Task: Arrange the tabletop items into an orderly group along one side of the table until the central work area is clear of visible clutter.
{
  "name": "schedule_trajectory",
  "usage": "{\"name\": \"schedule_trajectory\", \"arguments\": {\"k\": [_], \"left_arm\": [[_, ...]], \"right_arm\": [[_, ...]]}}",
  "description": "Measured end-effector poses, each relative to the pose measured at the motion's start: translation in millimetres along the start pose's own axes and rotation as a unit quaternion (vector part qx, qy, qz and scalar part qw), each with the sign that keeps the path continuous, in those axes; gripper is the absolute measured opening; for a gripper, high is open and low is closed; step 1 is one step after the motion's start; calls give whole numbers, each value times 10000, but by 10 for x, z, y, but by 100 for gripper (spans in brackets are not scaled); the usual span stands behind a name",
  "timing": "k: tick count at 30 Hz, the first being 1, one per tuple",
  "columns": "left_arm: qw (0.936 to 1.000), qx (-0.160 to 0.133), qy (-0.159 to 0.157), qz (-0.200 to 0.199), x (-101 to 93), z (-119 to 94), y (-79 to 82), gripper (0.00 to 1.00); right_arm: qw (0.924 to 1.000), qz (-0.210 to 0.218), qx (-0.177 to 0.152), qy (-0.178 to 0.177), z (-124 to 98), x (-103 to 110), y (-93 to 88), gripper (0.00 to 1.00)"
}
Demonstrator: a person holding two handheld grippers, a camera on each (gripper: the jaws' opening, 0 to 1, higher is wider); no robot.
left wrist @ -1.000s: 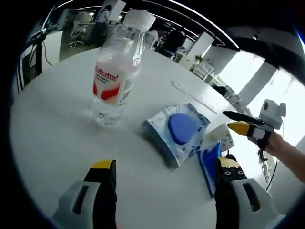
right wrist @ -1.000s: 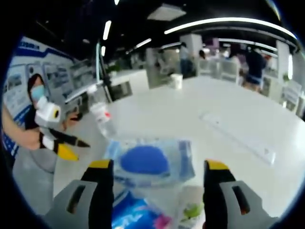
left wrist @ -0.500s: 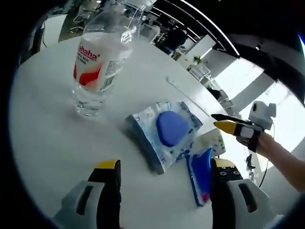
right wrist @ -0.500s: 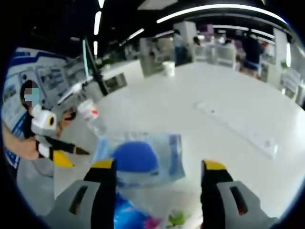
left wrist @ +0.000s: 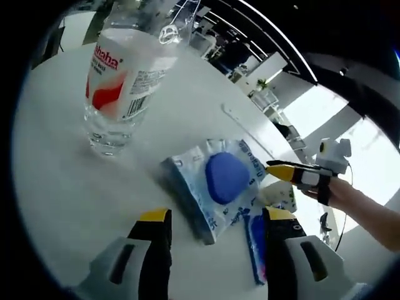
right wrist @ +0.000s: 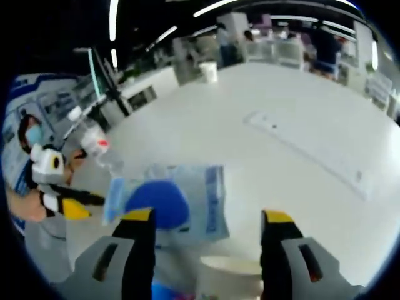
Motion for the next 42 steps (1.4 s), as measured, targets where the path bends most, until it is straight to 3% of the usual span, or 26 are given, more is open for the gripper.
{"name": "schedule_trajectory", "arguments": {"k": [4,11,14,15,21,23,34,42], "left_arm": [[10000,19,94,-8,53,11,-13,43],[9988,230,373,223,128,38,-52,22],[9973,539,345,357,134,74,-108,10],[9978,456,321,359,124,90,-93,10],[9971,460,364,493,107,105,-28,0],[9954,476,427,716,94,99,1,0],[9910,383,564,1156,113,-114,204,0],[9778,581,731,1874,72,-260,326,0]], "right_arm": [[10000,-57,68,-9,55,-9,21,55],[9985,-418,327,127,126,7,-9,13],[9987,-424,264,23,104,-47,29,1],[9993,-266,268,62,99,-43,39,0],[9991,-289,300,43,38,-41,10,0],[9992,-298,272,41,11,-33,13,0],[9997,-10,-195,129,-343,150,82,0],[9981,356,-491,49,-626,363,-65,0]]}}
Point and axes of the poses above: the point that each gripper's makers call its tool centre point, and the gripper's own axes: z roughly forward along the fingers, x roughly to its left, y roughly out of its top, the point moved 6 cm from there along -z, roughly backward along the fingers, and after that the axes turned 13 degrees about -y, right-handed, at the moved point
